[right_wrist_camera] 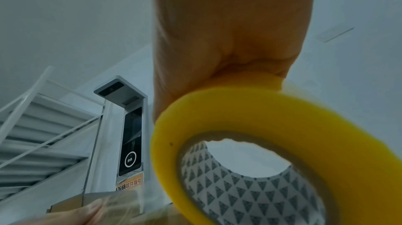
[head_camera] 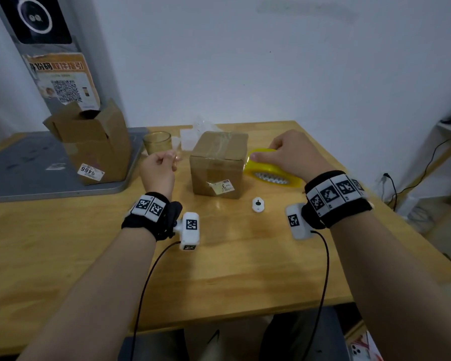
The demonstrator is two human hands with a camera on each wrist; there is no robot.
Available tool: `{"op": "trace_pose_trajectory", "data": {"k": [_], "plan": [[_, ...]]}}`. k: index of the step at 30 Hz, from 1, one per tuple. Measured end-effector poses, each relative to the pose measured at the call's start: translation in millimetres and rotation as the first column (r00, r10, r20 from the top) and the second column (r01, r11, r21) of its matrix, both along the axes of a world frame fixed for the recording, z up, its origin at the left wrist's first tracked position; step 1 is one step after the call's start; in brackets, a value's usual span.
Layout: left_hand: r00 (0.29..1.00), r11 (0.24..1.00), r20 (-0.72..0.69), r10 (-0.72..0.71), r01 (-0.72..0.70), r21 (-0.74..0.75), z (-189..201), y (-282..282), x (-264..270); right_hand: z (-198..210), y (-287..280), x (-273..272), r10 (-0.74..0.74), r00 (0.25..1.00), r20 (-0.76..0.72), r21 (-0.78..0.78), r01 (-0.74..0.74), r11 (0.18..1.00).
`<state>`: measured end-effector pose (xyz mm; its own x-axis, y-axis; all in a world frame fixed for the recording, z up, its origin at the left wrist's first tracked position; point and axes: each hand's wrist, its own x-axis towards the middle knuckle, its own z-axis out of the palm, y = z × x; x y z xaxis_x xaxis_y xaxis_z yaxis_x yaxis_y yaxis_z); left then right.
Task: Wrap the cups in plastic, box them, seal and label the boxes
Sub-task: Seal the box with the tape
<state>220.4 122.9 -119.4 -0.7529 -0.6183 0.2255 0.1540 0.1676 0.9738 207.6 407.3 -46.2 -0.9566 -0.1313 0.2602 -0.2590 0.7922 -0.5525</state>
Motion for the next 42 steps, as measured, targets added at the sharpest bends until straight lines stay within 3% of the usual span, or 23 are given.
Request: {"op": "trace_pose_trajectory", "data": {"k": [7, 19, 32, 37, 42], "plan": [[0.998, 0.998, -0.032, 0.062, -0.062, 0.014, -5.9, -14.1, -9.2, 3.2, 4.7, -0.3, -0.136, 0.991, -0.017, 0.232, 0.136, 0.963], [0.998, 0.994, -0.048, 0.028, -0.033, -0.100, -8.9, -22.3, -30.4, -4.8, 0.1, -17.5, -0.245, 0.968, 0.046, 0.245, 0.227, 0.943], [0.999, 0.999, -0.033, 0.012, -0.011, 0.031, -38.6, -20.0, -55.3, -18.9, -5.1, -46.1, -0.271, 0.959, 0.080, 0.256, 0.243, 0.936], [1.000, 0.999, -0.005, -0.031, 0.031, 0.016, -44.9, -12.6, -61.6, -24.9, -8.1, -59.2, -0.275, 0.957, 0.095, 0.260, 0.243, 0.935], [0.988, 0.994, 0.129, -0.084, 0.093, -0.062, -49.5, -7.3, -74.3, -30.0, -14.0, -71.3, -0.272, 0.954, 0.123, 0.267, 0.233, 0.935]]}}
